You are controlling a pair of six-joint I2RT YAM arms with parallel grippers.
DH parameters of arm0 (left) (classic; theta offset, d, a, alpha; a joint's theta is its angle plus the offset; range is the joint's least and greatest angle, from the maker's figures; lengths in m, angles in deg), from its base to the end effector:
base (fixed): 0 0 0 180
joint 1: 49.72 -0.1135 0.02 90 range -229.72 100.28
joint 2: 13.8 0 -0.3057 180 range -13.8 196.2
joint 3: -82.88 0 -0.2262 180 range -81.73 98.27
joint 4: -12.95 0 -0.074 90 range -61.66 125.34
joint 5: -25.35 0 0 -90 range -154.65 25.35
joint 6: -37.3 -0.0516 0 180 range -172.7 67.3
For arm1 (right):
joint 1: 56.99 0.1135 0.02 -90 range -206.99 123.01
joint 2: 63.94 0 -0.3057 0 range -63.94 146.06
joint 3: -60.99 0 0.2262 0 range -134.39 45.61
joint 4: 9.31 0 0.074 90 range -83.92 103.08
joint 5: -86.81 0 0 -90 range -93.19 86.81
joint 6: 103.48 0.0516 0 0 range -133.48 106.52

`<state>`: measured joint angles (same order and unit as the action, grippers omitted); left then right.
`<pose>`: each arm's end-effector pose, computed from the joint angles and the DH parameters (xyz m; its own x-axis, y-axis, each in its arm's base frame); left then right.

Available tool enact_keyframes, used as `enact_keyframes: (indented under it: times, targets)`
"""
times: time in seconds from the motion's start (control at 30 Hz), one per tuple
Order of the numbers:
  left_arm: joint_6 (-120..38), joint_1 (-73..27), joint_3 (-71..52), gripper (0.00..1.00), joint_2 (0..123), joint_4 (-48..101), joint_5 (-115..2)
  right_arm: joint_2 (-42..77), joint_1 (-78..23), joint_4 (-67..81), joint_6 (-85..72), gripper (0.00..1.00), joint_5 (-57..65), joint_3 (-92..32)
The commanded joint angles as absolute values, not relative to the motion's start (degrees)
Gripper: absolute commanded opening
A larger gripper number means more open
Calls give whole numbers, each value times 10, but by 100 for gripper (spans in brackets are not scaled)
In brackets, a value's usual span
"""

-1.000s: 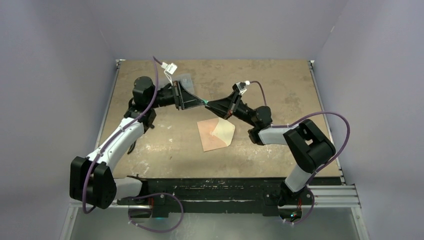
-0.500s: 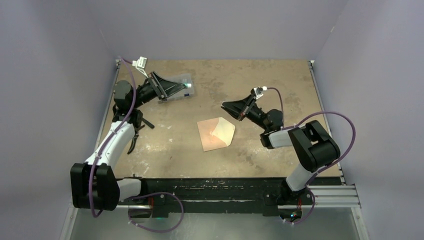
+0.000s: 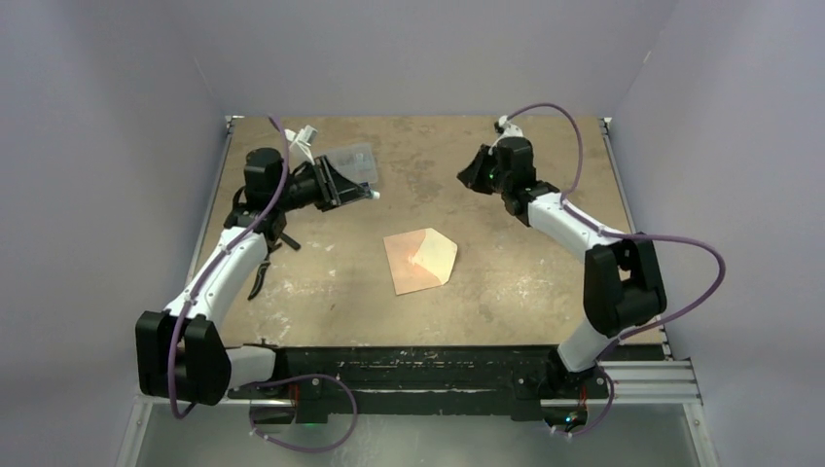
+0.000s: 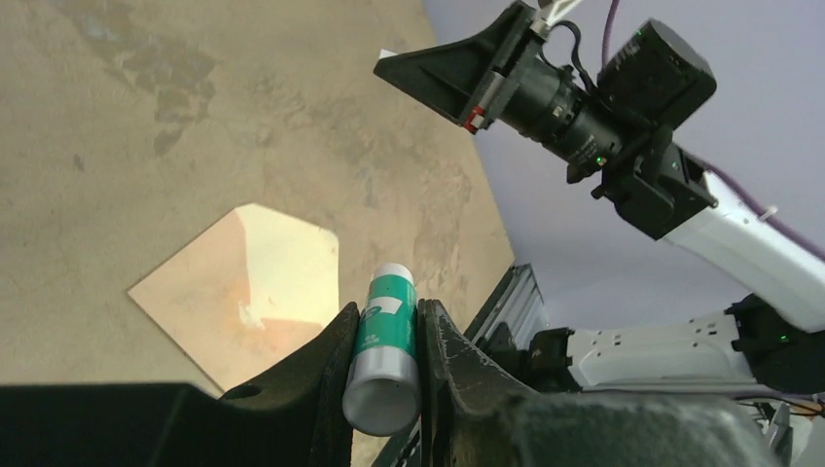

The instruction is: Place the letter into the envelope and seal it

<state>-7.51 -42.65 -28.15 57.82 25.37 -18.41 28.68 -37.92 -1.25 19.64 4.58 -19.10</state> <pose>0.2490 -0.0684 0.3646 -0.7332 -0.4035 -0.5473 0.3647 0.4459 -0.8174 0.3492 0.1281 0.3258 -0.5206 0.3928 -0.7580 -0.1897 0.8124 0.5513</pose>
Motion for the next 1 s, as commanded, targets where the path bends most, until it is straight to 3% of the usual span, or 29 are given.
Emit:
enact_keyframes:
  times: [0.0, 0.37, 0.6, 0.77, 0.97]
  targets:
    - [-169, -392, -250, 0, 595, 356, -229, 334, -379, 217, 64, 0, -121, -204]
    - [-182, -348, -252, 0, 640, 361, -238, 403, -379, 304, 9, 0, -135, -254]
    - [-183, -344, -251, 0, 655, 357, -234, 441, -379, 331, -10, 10, -117, -267]
    - [-184, -344, -256, 0, 660, 357, -233, 456, -379, 339, -24, 21, -100, -279]
    - [-185, -344, -262, 0, 659, 358, -231, 454, -379, 340, -36, 47, -92, -285]
